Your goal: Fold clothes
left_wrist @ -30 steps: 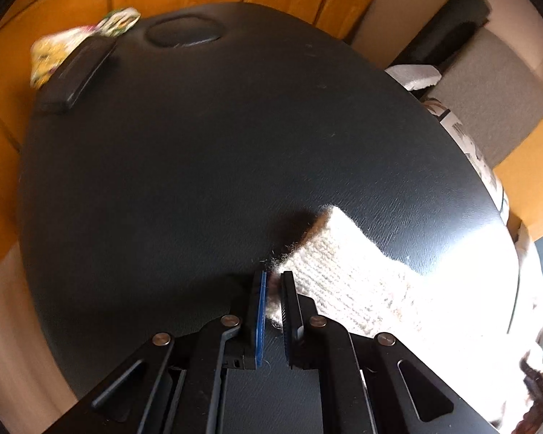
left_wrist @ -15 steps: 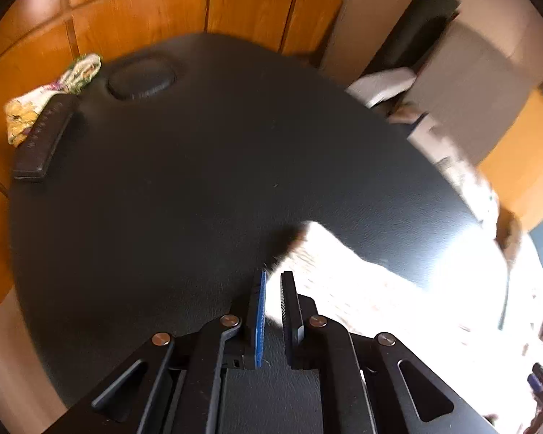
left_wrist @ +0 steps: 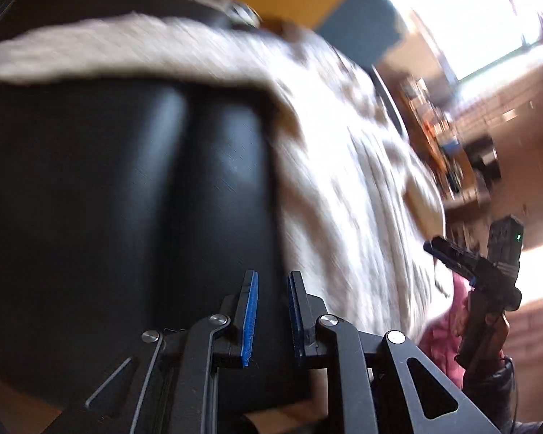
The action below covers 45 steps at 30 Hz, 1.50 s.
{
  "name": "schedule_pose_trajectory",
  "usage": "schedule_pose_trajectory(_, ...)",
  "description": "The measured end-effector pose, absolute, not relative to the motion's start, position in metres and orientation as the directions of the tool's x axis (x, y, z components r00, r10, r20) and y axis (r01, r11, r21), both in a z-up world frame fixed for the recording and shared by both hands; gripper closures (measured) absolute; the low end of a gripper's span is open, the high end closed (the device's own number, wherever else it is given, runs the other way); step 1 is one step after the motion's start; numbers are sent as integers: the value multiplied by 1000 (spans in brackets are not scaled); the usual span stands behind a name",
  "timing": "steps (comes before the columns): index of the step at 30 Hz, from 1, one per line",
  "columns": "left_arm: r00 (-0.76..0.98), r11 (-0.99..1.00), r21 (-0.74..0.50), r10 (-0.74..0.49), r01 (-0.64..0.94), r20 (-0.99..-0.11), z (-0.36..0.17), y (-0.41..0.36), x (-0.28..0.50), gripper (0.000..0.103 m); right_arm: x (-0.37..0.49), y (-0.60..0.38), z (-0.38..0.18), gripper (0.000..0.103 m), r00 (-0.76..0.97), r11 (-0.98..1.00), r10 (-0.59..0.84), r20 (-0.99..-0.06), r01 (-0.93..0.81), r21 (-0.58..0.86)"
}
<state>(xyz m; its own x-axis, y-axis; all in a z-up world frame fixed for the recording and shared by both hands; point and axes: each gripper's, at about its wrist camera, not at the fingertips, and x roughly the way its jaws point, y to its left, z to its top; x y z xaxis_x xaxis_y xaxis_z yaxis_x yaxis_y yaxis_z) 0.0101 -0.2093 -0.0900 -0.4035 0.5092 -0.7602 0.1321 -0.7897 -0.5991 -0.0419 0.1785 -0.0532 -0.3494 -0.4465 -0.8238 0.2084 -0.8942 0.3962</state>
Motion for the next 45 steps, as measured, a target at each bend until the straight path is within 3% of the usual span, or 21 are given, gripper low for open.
schedule_pose_trajectory(7, -375, -787, -605, 527, 124, -763, -94, -156, 50, 72, -10, 253, -73, 24, -409, -889, -423, -808, 15, 458)
schedule_pose_trajectory(11, -384, -783, -610, 529, 122, -757, -88, -138, 56, 48, -7, 269, -81, 24, -436, -877, -416, -798, -39, 478)
schedule_pose_trajectory(13, -394, -813, -574, 497, 101, -773, -88, -127, 55, 47, -8, 277, -87, 24, -440, -853, -443, -781, -61, 518)
schedule_pose_trajectory(14, -401, -834, -545, 472, 86, -785, -87, -118, 54, 49, -8, 281, -89, 24, -440, -840, -457, -773, -72, 538)
schedule_pose_trajectory(15, -405, -852, -519, 452, 68, -795, -87, -110, 51, 57, -9, 284, -93, 24, -438, -822, -477, -762, -83, 563)
schedule_pose_trajectory(16, -396, -861, -506, 444, 61, -804, -89, -105, 47, 88, -10, 286, -96, 24, -434, -800, -503, -747, -92, 593)
schedule_pose_trajectory(17, -379, -862, -503, 444, 67, -812, -93, -100, 41, 91, -10, 288, -99, 24, -431, -777, -529, -731, -102, 622)
schedule_pose_trajectory(29, -447, -840, -520, 410, 154, -795, -76, -167, 45, 93, -10, 256, -100, 24, -395, -771, -572, -719, -42, 636)
schedule_pose_trajectory(37, -433, -874, -403, 263, 272, -862, -94, -209, 50, 93, -2, 254, -82, 24, -423, -824, -509, -750, -12, 566)
schedule_pose_trajectory(41, -430, -862, -430, 292, 268, -854, -85, -218, 43, 90, 3, 283, -67, 24, -497, -823, -471, -729, -49, 566)
schedule_pose_trajectory(45, -473, -894, -349, 188, 280, -861, -59, -221, 39, 90, 15, 335, -60, 24, -572, -825, -354, -740, -181, 535)
